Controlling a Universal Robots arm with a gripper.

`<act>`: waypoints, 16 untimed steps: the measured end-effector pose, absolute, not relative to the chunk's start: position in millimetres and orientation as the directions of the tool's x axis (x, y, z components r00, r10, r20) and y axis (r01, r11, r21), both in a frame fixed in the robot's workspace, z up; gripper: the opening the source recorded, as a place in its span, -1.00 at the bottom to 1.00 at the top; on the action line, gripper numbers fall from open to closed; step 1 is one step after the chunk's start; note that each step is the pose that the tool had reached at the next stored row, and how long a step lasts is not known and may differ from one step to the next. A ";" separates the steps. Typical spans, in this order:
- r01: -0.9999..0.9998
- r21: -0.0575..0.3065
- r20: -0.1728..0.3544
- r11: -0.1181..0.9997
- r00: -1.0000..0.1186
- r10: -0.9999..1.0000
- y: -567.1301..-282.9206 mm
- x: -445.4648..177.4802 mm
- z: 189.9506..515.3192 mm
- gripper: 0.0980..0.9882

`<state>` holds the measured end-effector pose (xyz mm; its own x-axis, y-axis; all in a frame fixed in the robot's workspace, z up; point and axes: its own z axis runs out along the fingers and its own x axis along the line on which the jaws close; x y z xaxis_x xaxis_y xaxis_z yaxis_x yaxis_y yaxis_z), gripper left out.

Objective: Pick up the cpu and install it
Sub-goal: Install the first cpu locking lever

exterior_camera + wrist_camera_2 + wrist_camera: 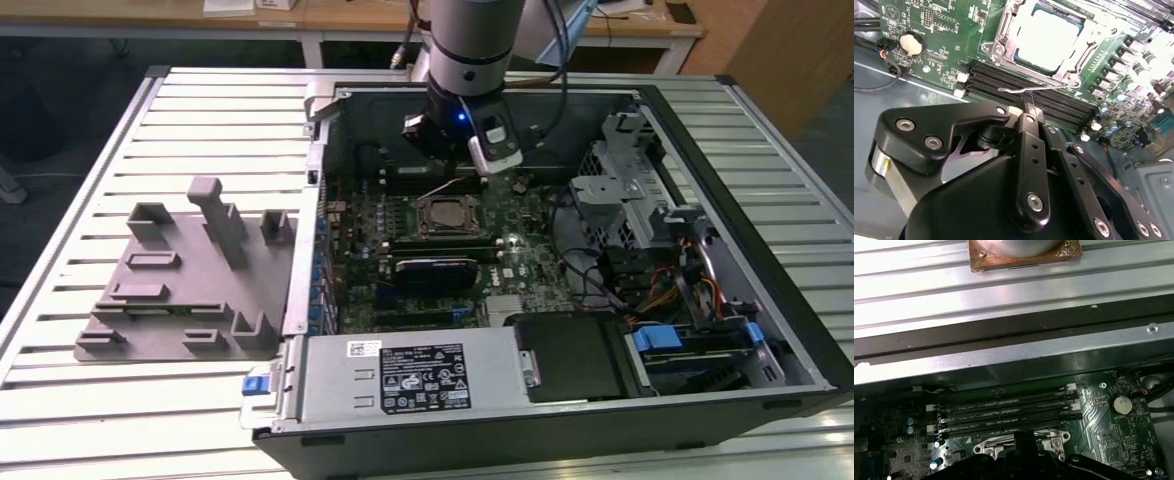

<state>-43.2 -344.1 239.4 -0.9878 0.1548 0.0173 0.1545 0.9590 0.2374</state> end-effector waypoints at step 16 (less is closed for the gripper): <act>0.152 0.219 0.002 0.964 -0.988 0.156 -339.0 -43.2 221.6 -0.98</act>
<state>-43.2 -339.0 221.6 -0.9878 0.1556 0.0021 0.1522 0.9637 0.2192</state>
